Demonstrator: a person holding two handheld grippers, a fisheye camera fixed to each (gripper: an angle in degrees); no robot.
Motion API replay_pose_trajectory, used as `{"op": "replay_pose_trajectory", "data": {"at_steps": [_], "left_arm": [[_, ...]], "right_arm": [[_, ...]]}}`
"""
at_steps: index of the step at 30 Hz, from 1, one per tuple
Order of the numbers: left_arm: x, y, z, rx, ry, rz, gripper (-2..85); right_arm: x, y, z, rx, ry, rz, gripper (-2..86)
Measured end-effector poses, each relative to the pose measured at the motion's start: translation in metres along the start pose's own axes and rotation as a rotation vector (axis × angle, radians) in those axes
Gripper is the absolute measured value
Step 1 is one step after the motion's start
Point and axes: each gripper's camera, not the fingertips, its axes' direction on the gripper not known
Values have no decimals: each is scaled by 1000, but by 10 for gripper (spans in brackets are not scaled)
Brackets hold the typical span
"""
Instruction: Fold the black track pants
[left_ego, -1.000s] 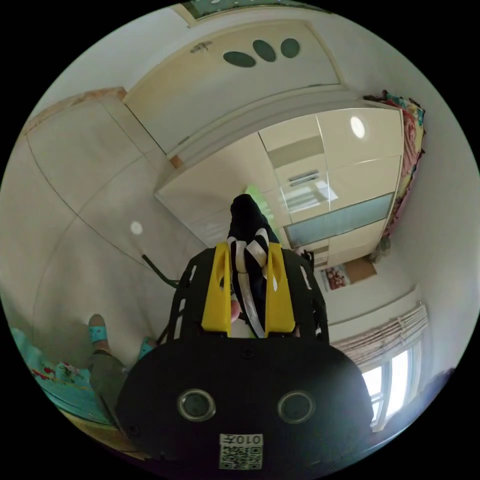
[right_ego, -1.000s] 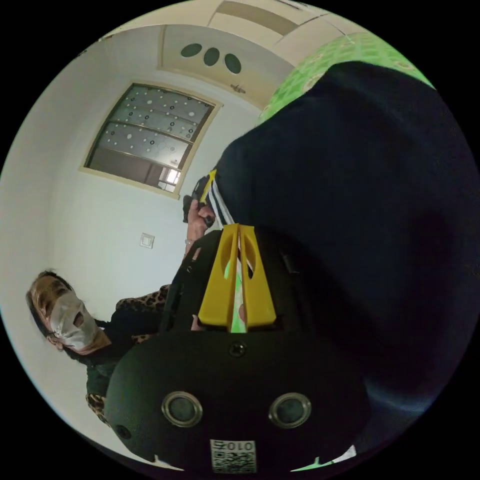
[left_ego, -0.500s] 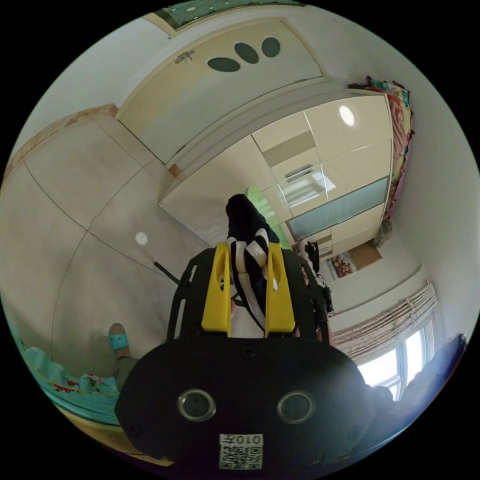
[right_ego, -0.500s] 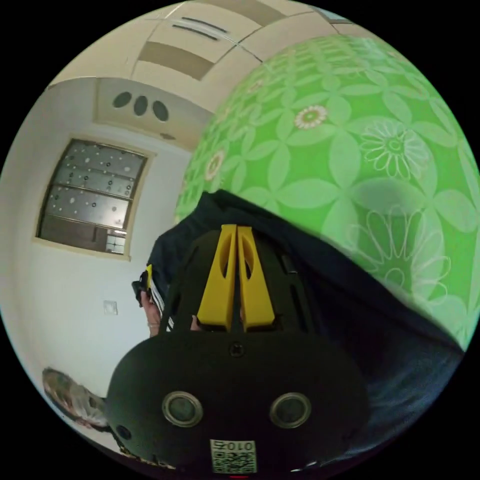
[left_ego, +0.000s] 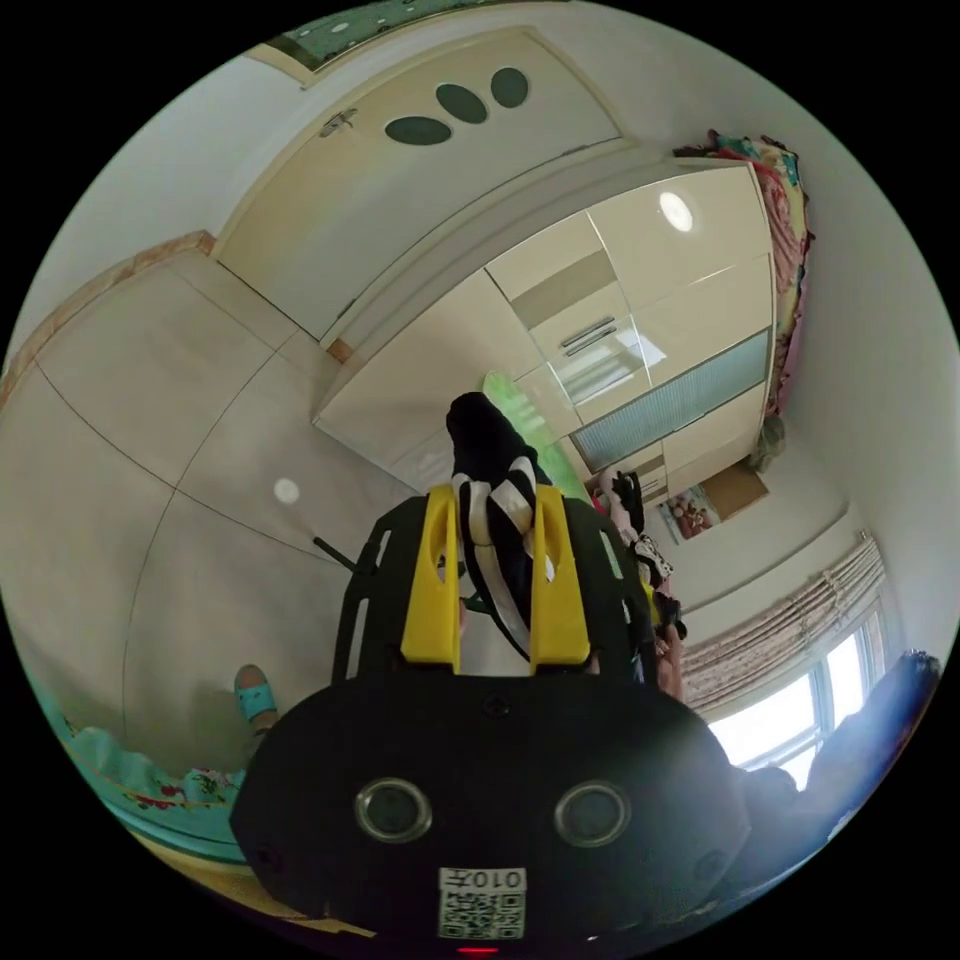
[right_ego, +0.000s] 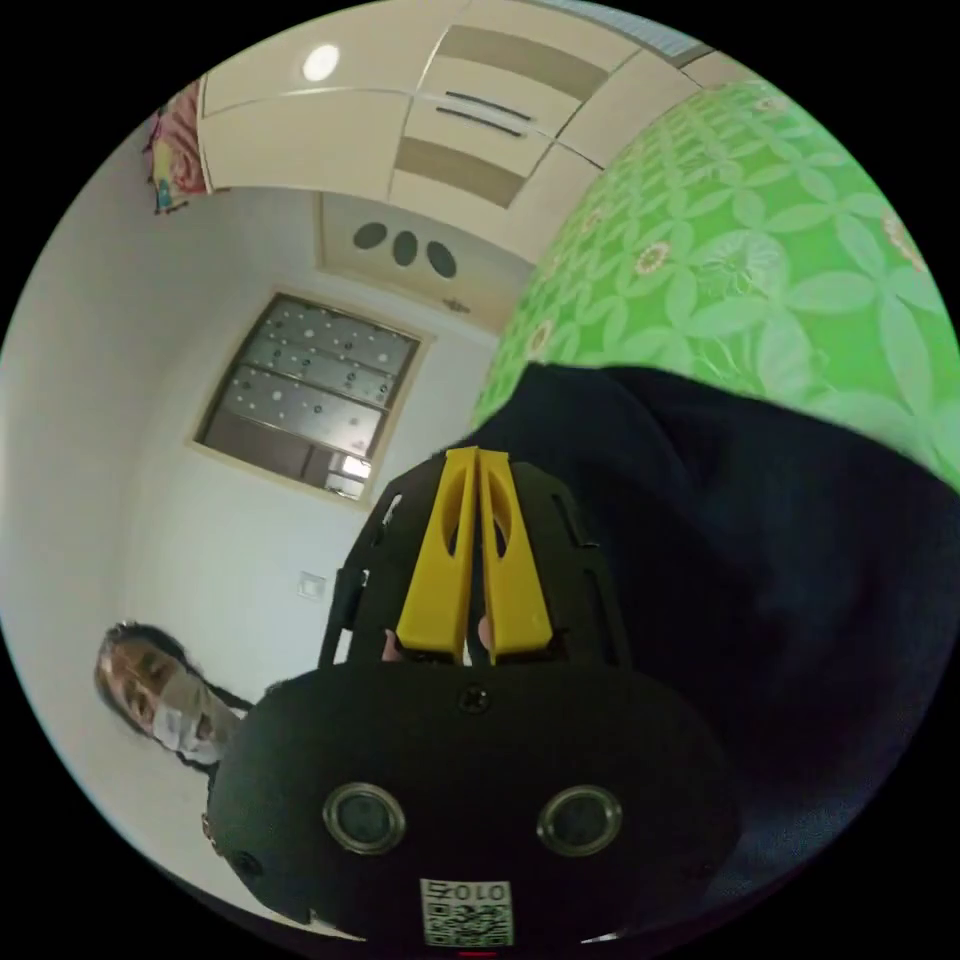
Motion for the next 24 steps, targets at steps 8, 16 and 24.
{"op": "replay_pose_trajectory", "data": {"at_steps": [8,16,24], "left_arm": [[56,-89,41,-32,-63,127,102],[98,-170,102,-70,-109,184,100],[71,-230,166,-87,-147,118,73]], "right_arm": [[-16,170,-139,178,304,107,23],[-25,212,-115,240,152,-27,24],[-7,200,-95,273,195,146,24]]}}
